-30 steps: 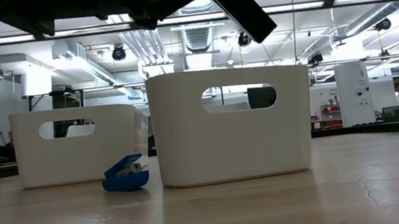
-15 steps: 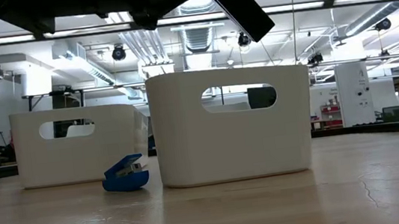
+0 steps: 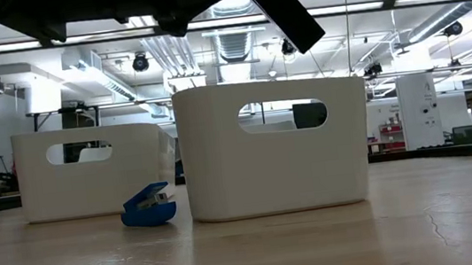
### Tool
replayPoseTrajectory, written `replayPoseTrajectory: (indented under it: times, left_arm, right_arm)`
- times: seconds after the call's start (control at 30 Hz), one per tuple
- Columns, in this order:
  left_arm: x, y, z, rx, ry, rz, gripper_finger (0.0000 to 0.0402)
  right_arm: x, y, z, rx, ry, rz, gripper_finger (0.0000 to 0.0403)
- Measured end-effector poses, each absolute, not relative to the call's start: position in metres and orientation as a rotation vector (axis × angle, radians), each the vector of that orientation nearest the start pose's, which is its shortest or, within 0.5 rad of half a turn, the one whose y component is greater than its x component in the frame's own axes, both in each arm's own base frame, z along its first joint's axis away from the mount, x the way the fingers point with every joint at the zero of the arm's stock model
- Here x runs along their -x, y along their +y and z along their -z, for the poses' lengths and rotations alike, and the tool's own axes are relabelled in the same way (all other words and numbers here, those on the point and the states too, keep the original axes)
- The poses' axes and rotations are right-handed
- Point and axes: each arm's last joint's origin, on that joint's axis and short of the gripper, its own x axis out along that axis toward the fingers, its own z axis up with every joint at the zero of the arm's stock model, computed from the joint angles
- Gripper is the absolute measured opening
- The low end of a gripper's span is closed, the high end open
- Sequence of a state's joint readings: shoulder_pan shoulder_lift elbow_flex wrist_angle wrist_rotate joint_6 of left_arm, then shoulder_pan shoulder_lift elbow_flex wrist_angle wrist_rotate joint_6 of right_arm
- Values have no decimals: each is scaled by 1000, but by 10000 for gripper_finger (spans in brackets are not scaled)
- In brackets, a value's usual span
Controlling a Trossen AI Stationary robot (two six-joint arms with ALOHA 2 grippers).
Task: Pick and place Stapler, Stapler remover, tape
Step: Put the black stapler into the left white bin
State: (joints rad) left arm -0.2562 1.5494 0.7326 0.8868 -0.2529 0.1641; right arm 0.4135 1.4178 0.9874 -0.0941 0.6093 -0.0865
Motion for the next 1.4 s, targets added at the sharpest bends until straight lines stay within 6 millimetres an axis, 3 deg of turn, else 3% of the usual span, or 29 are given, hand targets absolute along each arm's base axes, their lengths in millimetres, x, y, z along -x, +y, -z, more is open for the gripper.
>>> replayPoseTrajectory:
  times: [0.4,0.63,0.8,0.93,1.17,1.4]
  left_arm:
    - [-308,-71,-230,-154,-19,-110,27]
    - [-299,-66,-230,-158,49,-366,27]
    - [-284,-68,-226,-173,165,-649,27]
    - [-267,-78,-238,-173,147,-769,40]
    - [-238,-111,-254,-98,92,-719,24]
    - [-218,-135,-239,-171,182,-596,35]
  right_arm:
    - [-287,106,-273,385,464,193,235]
    - [-277,101,-288,405,426,235,288]
    - [-269,97,-295,368,421,244,301]
    - [-265,96,-289,354,459,248,300]
    - [-261,94,-273,358,506,251,287]
    - [-255,92,-268,322,566,270,269]
